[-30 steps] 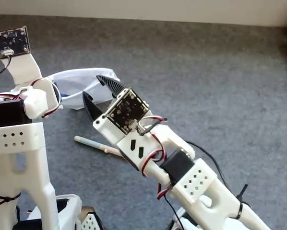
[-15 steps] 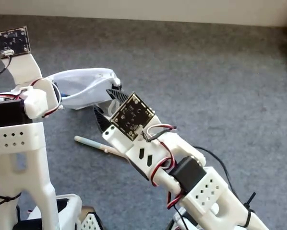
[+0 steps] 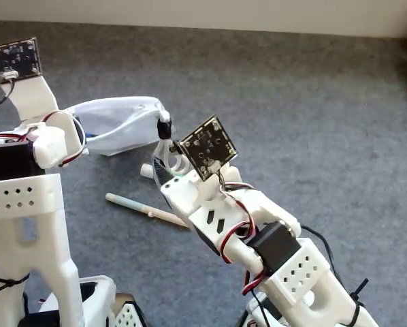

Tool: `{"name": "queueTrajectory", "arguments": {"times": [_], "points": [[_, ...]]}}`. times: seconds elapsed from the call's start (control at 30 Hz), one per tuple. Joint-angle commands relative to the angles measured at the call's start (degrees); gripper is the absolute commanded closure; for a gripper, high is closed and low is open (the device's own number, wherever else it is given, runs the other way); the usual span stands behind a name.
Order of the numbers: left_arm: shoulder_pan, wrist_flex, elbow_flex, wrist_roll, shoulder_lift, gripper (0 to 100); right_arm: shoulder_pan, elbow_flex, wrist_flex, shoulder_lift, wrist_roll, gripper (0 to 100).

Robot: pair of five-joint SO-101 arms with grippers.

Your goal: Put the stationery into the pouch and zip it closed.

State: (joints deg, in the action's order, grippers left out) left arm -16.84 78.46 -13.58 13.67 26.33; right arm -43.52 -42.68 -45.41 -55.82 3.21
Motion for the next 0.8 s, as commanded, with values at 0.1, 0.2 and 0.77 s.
{"name": "queueTrajectory", "arguments": {"times": [0.1, 0.2, 0.77], "points": [[-6.3, -2.8, -1.1, 3.1, 0.0, 99, -2.2, 1.3, -9.4, -1.1, -0.4, 85.0], [-6.8, -2.8, -1.1, 3.1, 0.0, 99, -3.8, 0.9, -9.9, -1.1, -0.3, 85.0], [-6.6, -2.5, -1.2, 3.1, 0.0, 99, -9.9, 0.9, -7.8, 21.4, 2.9, 85.0]]}}
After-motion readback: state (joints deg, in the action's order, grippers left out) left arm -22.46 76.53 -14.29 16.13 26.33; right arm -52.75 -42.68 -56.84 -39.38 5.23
